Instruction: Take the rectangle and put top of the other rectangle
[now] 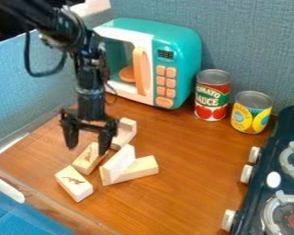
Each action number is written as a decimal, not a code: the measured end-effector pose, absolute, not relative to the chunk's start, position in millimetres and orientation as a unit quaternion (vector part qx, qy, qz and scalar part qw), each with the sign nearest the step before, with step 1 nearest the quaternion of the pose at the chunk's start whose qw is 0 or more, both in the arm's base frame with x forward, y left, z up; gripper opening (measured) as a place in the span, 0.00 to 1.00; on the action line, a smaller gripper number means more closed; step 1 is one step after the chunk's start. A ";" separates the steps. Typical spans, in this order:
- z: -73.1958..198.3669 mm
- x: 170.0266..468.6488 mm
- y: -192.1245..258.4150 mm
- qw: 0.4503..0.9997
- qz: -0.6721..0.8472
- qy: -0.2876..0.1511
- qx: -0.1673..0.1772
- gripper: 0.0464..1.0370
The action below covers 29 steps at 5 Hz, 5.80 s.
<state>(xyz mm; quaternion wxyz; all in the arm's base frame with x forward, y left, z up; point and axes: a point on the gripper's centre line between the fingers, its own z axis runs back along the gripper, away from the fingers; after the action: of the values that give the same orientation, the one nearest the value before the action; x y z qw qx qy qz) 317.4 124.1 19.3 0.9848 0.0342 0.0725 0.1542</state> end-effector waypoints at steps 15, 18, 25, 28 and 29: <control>81.4 302.3 54.8 0.996 0.010 0.025 0.088 0.52; 63.1 303.5 53.8 0.996 0.014 0.043 0.083 0.52; 64.8 313.2 46.4 0.994 0.060 0.025 0.083 0.86; 76.8 311.1 45.7 0.995 0.066 0.011 0.072 0.96; 102.1 296.8 48.2 0.995 0.079 -0.028 0.060 0.96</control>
<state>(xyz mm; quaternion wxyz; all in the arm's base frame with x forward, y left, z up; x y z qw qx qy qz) 296.8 48.2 102.1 0.9947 0.0602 -0.0281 0.0790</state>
